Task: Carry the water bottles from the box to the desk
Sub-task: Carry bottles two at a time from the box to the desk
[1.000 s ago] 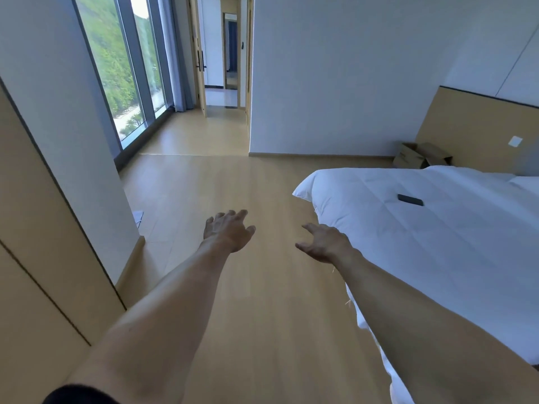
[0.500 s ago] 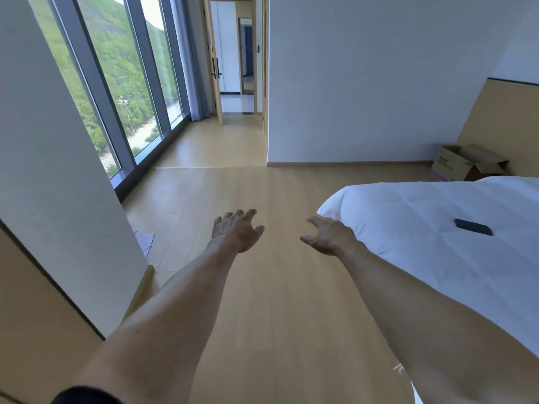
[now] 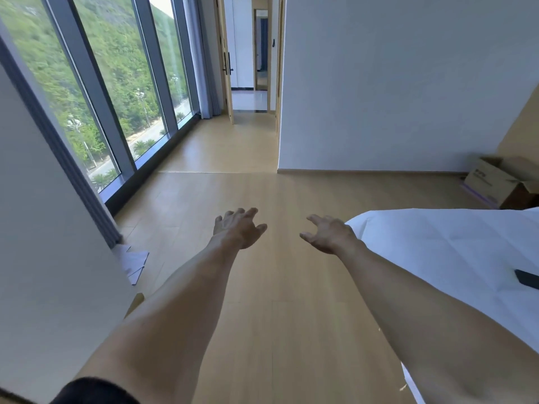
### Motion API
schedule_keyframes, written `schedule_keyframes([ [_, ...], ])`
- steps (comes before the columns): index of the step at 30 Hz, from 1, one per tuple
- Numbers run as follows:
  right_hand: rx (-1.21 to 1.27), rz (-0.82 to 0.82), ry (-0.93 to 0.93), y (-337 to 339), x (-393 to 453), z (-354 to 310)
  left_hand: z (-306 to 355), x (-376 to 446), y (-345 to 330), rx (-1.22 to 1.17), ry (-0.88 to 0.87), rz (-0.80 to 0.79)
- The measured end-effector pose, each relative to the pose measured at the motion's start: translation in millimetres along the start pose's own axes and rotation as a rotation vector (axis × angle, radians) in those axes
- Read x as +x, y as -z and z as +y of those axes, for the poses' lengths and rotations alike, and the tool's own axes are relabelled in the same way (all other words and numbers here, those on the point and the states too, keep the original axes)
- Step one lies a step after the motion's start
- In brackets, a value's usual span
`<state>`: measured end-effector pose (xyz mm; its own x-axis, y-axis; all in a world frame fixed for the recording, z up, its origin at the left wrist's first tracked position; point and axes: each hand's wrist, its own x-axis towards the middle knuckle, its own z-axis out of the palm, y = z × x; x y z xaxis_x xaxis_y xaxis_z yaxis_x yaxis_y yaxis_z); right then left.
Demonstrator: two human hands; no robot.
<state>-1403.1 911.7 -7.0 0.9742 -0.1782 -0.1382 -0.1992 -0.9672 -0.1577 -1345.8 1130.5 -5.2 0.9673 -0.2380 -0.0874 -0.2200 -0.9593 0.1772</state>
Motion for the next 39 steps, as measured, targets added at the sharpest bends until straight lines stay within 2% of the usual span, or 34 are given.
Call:
schedule_keyframes([
  [10,-0.021,0.034,-0.120,21,189,4,2,219,-9,-0.048,-0.119,-0.021],
  [17,-0.005,0.054,-0.224,58,322,-5,5,380,24,-0.027,-0.245,-0.024],
  [27,0.019,0.050,-0.303,72,462,18,29,533,27,-0.034,-0.340,-0.058],
  [34,0.085,0.054,-0.316,75,592,53,63,655,27,-0.005,-0.359,-0.054],
  [39,0.123,0.039,-0.293,86,705,82,88,765,37,0.031,-0.309,-0.064],
])
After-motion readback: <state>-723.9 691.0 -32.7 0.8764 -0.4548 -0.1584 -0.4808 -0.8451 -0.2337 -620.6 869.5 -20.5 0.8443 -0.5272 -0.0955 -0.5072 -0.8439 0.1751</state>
